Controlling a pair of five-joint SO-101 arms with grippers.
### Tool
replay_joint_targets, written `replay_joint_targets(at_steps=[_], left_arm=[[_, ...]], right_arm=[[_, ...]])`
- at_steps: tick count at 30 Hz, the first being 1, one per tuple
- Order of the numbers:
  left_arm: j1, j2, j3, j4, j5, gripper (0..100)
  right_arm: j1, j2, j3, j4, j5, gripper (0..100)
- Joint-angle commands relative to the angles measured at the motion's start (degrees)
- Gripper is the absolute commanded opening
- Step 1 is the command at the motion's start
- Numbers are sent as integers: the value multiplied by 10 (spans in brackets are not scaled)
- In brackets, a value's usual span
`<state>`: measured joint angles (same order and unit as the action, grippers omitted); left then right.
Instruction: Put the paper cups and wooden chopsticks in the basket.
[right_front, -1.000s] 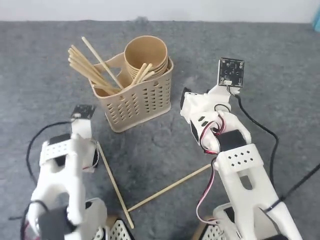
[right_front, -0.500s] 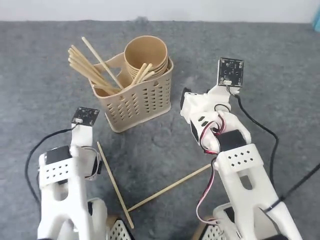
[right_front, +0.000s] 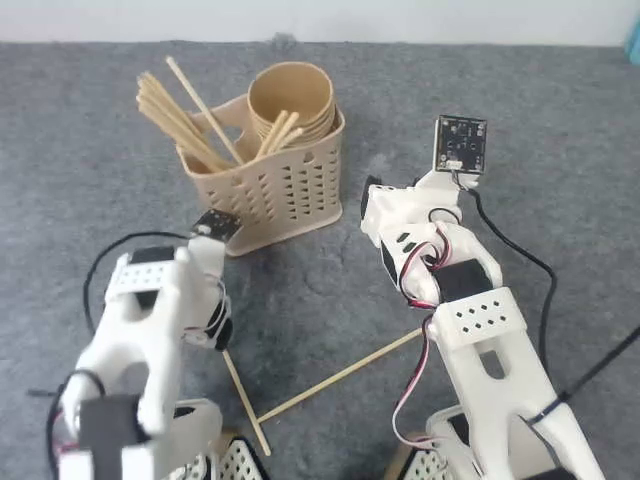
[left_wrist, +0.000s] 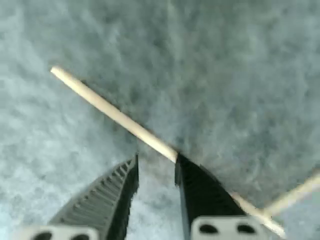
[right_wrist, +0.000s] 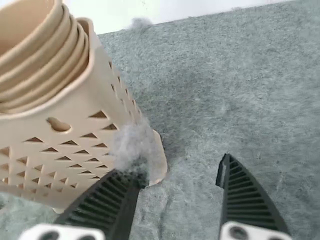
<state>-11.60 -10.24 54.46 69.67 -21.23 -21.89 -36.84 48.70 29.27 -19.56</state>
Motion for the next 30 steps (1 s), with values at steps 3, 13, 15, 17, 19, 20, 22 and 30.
replay_joint_targets(at_steps=[3,13,15,17,19,20,22,30], left_arm=[[3,114,-33,-20,16,104],[4,-62,57,-44,14,109],[4,-88,72,-55,14,109],[4,-104,81,-67,19,109],[3,-110,87,-80,49,109],[3,-110,87,-86,71,109],[4,-110,89,-94,111,109],[8,-114,98,-111,272,107]], right_arm=[[7,4,-8,-14,24,230],[7,4,-8,-14,24,230],[7,4,-8,-14,24,230],[7,4,-8,-14,24,230],[6,4,-8,-13,24,230],[6,4,-8,-13,25,230],[6,4,-8,-13,25,230],[6,4,-8,-12,25,230]])
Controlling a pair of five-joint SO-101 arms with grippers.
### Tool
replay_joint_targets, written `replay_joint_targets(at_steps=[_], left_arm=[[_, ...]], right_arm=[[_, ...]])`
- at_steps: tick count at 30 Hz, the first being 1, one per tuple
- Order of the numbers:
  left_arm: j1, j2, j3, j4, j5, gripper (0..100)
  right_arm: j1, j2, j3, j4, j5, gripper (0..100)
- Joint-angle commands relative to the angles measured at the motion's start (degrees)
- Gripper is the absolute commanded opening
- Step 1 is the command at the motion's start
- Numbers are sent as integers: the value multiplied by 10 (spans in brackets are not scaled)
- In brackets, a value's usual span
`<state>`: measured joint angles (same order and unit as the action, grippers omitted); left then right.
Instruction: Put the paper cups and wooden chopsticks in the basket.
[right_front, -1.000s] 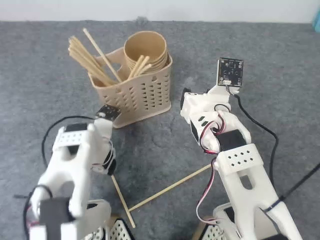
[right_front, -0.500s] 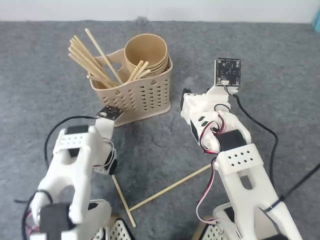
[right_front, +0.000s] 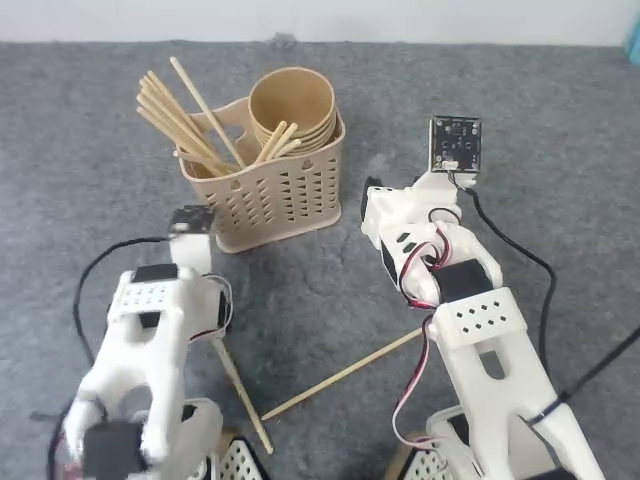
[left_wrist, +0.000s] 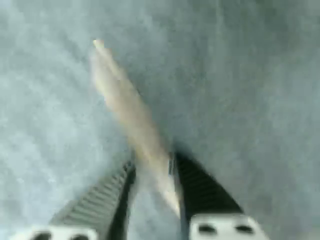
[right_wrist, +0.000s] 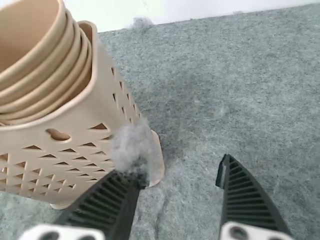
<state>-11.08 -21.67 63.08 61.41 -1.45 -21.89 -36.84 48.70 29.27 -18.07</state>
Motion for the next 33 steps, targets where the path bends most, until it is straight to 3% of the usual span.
replay_joint_targets(at_steps=[1,6,9,11,21,27,33], left_arm=[[4,0,12,-30,76,105],[11,0,13,-30,77,101],[9,0,13,-30,76,7],[4,-1,14,-30,77,16],[-194,-23,-11,-33,69,13],[-293,-174,-28,-32,55,13],[-325,-412,-30,-28,55,13]], right_arm=[[6,4,-8,-12,10,230],[6,4,-8,-12,10,230],[6,4,-8,-12,10,230],[6,4,-8,-12,10,230],[7,2,-8,-11,10,230],[9,1,-8,-11,10,230],[10,4,-8,-14,10,230]])
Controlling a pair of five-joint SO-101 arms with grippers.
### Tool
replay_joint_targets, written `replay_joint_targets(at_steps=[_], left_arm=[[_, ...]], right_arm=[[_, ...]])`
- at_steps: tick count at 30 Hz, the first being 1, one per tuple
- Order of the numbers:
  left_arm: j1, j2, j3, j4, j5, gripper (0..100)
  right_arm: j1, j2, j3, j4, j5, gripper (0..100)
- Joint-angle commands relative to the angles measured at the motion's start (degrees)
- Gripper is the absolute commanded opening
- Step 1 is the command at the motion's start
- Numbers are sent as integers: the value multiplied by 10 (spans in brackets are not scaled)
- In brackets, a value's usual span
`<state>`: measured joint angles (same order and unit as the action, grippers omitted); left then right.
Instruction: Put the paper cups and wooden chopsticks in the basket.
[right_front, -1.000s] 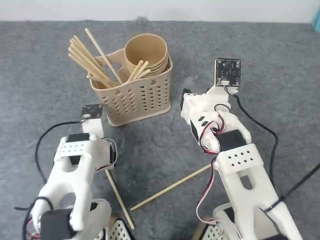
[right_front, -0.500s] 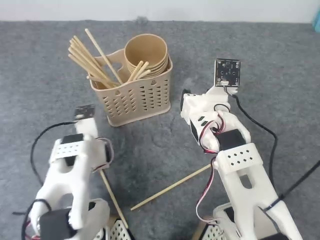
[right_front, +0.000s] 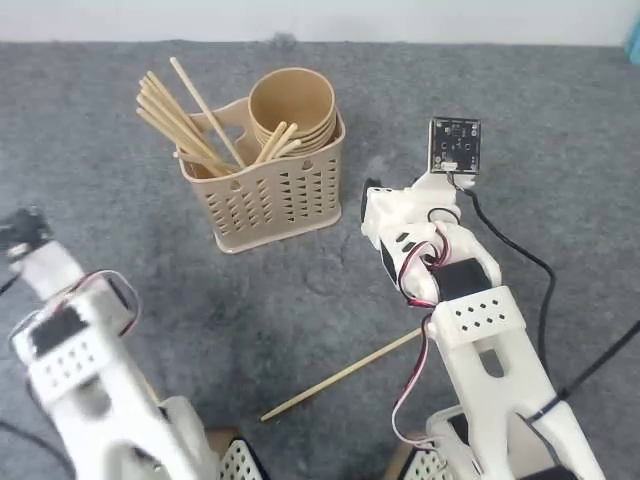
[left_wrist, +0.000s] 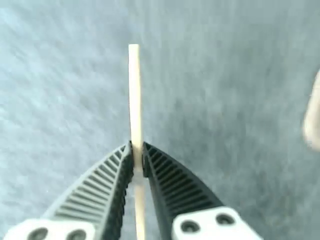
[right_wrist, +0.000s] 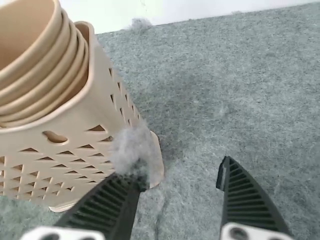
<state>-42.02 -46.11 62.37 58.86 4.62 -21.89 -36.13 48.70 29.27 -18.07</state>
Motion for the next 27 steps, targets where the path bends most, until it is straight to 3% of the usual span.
replay_joint_targets(at_steps=[1,7,12,19,24,27], left_arm=[[-15,-212,-24,-6,-4,13],[40,-424,-92,-27,-4,13],[117,-454,-104,-178,-3,13],[191,-318,-126,-396,-3,13],[226,-149,-233,-421,1,13],[248,-64,-300,-421,62,13]], right_arm=[[10,-3,-8,-14,9,230],[17,-3,-8,-14,6,230],[30,-3,-8,-15,5,230],[33,-2,-7,-25,8,230],[34,-2,-7,-26,9,230],[34,-2,-7,-26,9,230]])
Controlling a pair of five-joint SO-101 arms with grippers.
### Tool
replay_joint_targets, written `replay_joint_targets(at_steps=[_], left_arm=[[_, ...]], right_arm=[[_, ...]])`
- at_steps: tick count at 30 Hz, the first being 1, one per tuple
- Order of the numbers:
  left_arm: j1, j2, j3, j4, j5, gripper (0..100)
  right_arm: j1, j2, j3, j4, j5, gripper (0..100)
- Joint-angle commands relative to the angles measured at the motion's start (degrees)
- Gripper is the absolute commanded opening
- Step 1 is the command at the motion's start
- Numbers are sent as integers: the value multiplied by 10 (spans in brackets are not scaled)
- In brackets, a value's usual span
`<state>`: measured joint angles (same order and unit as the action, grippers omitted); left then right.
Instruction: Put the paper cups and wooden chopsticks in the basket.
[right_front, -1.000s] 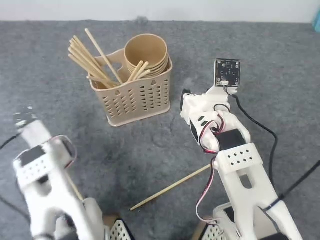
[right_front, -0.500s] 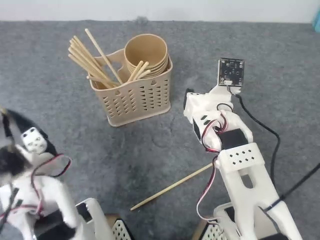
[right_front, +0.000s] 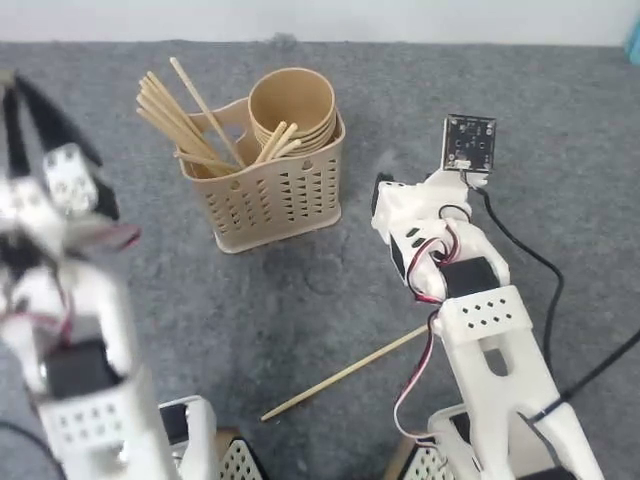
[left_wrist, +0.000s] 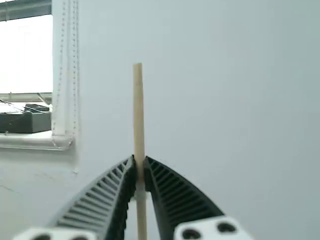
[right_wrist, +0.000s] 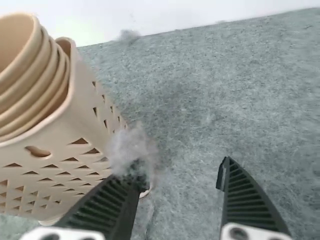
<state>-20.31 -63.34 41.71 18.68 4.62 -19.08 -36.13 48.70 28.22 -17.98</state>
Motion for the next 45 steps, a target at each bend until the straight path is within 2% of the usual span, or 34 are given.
replay_joint_targets(at_steps=[1,3,5,12,15,18,21,22,24,26,32,35,41,45], left_arm=[[39,132,-113,-19,94,13],[58,171,-139,-20,147,13],[82,201,-146,-19,168,13],[104,247,-97,-23,140,13],[109,247,-43,-71,138,18],[114,245,11,-117,104,137],[108,244,38,-127,130,328],[107,244,38,-127,140,366],[91,234,36,-119,149,364],[74,193,30,-69,149,325],[7,-23,12,185,151,234],[-48,-135,40,263,151,206],[-181,-280,156,302,151,172],[-268,-291,256,342,149,92]], right_arm=[[6,-2,-7,-15,8,230],[6,-2,-7,-15,8,230],[7,-2,-7,-15,9,230],[10,-2,-8,-15,16,230],[15,-2,-8,-22,30,230],[14,2,-7,-24,32,230],[12,21,-11,-28,33,230],[12,28,-17,-28,33,230],[13,41,-26,-22,33,230],[15,46,-30,-22,33,230],[10,21,-30,7,33,230],[-9,-9,-30,42,33,230],[-36,-37,-27,84,41,230],[-73,-38,-27,110,120,229]])
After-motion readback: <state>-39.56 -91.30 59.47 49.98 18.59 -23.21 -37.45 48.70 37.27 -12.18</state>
